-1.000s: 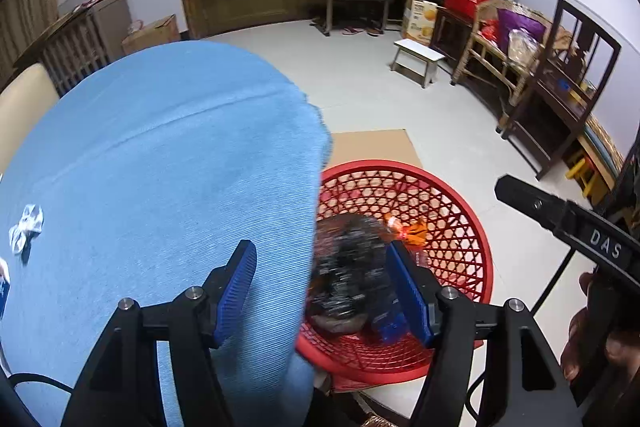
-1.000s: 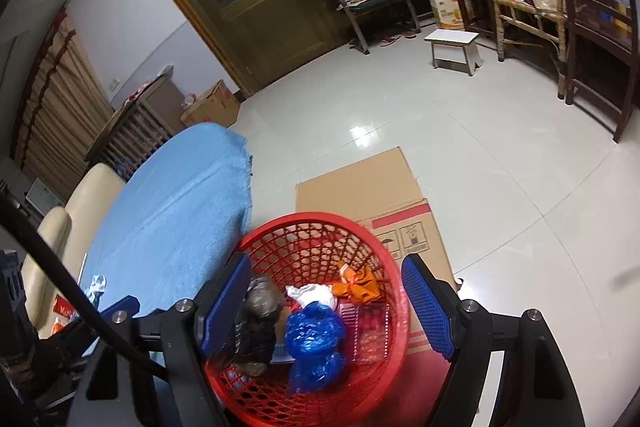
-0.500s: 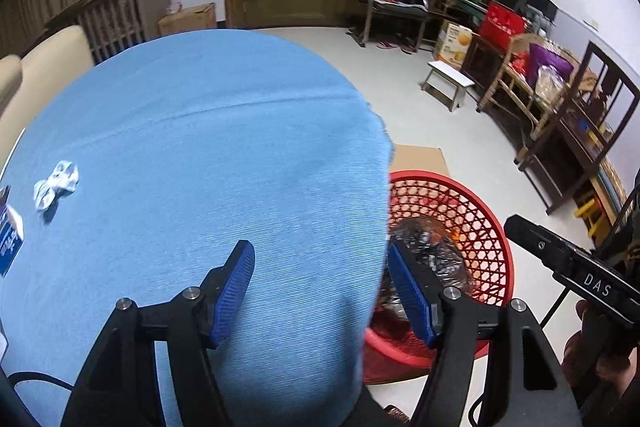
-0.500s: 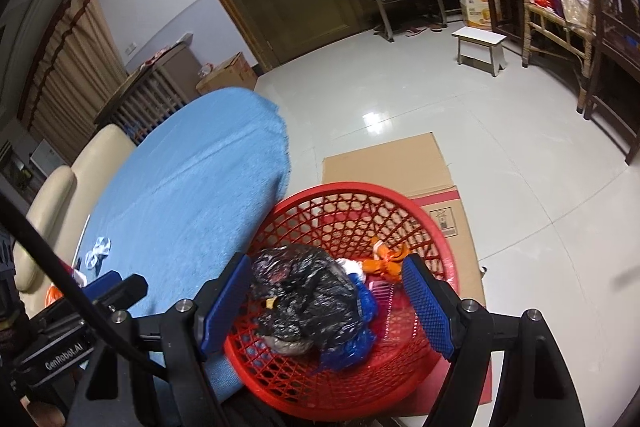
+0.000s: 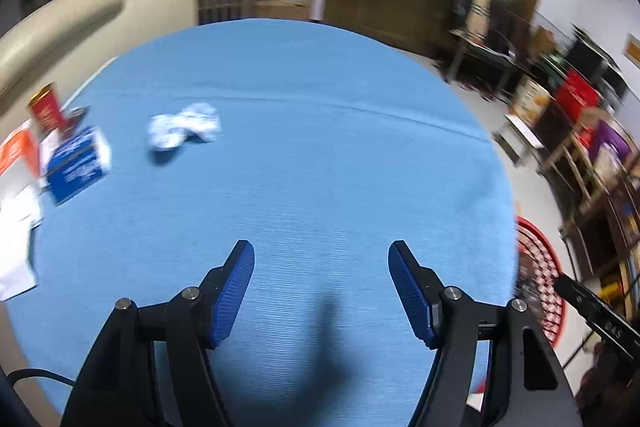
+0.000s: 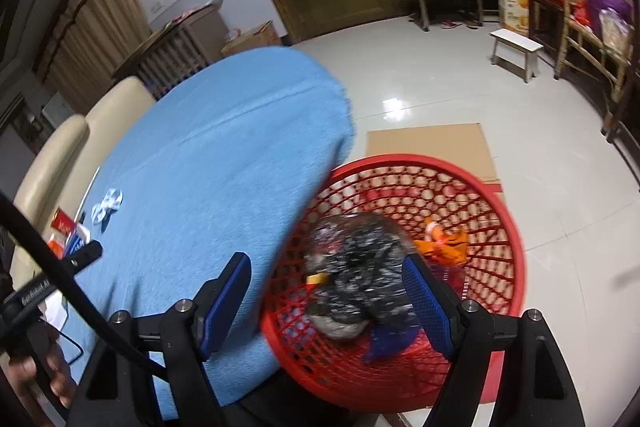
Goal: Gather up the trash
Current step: 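Move both open tools back over the table toward the blue box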
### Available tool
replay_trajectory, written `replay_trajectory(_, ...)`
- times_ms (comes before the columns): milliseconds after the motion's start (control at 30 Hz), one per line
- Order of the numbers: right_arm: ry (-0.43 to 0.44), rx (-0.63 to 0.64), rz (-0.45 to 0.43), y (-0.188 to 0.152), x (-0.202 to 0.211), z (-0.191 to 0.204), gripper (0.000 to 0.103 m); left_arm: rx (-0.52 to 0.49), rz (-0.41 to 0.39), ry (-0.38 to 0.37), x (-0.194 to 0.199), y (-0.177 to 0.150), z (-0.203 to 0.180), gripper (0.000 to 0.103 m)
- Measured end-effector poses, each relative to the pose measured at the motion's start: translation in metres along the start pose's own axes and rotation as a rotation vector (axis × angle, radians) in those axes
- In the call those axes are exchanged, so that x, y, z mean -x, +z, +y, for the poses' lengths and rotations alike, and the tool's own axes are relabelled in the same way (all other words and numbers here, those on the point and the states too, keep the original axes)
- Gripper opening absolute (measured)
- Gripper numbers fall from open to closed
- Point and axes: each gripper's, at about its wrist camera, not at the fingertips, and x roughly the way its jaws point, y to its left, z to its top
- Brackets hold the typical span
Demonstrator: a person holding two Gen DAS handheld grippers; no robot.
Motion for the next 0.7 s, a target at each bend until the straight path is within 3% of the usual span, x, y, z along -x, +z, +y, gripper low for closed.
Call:
replay_trajectory(267,0.037,0.084,0.04,-0.003,-0.021,0.043,0.081,0.175,-0.053,0.134,0.001,0.016,0.098,0.07)
replay_trajectory(400,0.059,0.121,0.049,-0.002,-0.03,0.062,0.081,0.205,-0.072,0.167,0.003,0.029,0.143,0.071)
replay_trajectory(533,0.075,0.137,0.062,-0.002,-0.04,0.074,0.081,0.245,-0.076,0.267,-0.002,0.038,0.189,0.072)
replay_trajectory(700,0.082,0.133,0.089,-0.005,-0.053,0.078,0.081,0.333,-0.076,0.289,-0.018,0.042,0.226,0.072)
